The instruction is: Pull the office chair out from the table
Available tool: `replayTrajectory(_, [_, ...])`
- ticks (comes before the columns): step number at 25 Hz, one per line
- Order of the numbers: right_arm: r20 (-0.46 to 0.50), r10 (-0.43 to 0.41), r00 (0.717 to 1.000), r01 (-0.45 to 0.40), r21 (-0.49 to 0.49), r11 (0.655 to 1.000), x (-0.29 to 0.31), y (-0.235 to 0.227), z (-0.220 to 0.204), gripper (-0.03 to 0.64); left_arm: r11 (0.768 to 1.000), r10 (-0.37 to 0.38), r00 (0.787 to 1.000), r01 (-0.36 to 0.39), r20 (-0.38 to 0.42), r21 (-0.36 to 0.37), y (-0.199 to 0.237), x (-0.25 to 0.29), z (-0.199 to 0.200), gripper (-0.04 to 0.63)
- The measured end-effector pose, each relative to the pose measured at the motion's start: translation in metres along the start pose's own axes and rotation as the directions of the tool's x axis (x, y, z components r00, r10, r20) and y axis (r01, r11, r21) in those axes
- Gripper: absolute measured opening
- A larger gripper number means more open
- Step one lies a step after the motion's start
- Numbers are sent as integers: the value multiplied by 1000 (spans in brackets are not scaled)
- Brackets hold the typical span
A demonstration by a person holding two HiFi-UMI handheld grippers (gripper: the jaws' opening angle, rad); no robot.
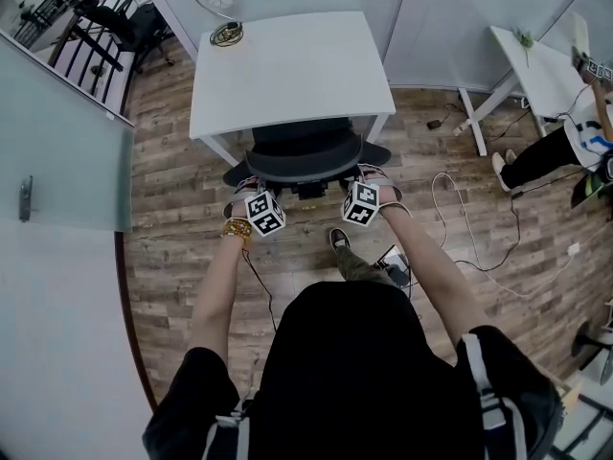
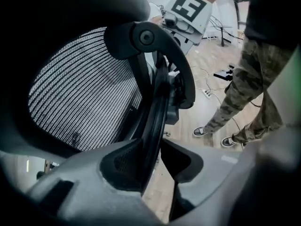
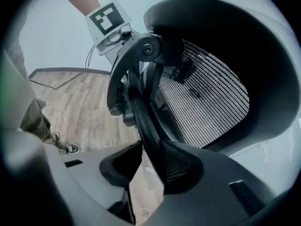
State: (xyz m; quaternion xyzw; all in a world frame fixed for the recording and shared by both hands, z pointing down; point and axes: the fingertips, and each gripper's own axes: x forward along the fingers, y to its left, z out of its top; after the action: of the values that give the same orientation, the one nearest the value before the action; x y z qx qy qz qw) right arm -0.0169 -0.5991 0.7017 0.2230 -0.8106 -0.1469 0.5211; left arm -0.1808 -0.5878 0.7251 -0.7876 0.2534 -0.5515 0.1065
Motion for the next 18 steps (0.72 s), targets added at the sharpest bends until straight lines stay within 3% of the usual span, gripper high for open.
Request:
replayTrajectory(7, [-32,-19,999,19,17,1000,-7,17,2,118,1000,-8,1000,8,-4,0,-16,-8,-5,144])
replayTrajectory(12, [-32,-26,999,27,25,999,-13,26,0,118,1000,26,1000,-26,11,14,-24,-12,-5,147])
replayTrajectory(16, [-44,-20,999,21,35,999,-14,32,3,118,1000,29,1000,-29,-2,-5,-27,-15,-9,147])
replayTrajectory(18, [-51,-20,999,22,40,999,-15,35,3,118,999,10,1000,-10,-5,-49,-29,-15,-10,157])
